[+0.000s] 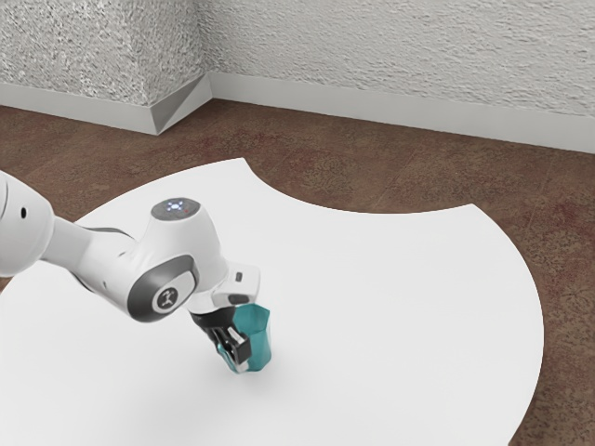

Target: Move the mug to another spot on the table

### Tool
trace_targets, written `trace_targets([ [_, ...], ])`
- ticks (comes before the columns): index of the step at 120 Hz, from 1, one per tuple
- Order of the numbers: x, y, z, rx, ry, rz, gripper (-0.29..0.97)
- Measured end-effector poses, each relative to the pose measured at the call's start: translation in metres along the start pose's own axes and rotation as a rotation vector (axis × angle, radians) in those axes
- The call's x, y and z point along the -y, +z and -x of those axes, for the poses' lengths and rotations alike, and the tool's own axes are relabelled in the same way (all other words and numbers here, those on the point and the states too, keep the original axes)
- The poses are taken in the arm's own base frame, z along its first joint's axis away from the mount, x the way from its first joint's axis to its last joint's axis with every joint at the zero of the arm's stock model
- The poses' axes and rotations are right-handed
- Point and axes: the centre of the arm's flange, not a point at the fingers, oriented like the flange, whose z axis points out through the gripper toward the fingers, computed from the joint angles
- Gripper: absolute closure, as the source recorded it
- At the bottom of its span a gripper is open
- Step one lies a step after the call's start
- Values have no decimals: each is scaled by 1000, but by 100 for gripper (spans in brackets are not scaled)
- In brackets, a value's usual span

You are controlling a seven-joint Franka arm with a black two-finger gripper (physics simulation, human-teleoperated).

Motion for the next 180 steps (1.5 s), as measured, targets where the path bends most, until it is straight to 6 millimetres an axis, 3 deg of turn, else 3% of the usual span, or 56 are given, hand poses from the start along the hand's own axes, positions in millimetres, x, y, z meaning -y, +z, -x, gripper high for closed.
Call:
trace_targets([
  [43, 2, -19, -2, -37, 5, 7, 56],
  [74, 5, -40, -4, -87, 7, 12, 59],
  [125, 12, -59, -7, -155, -7, -1, 72],
  [165, 69, -74, -7, -332, -12, -114, 74],
  [180, 85, -58, 2, -394, 21, -169, 74],
])
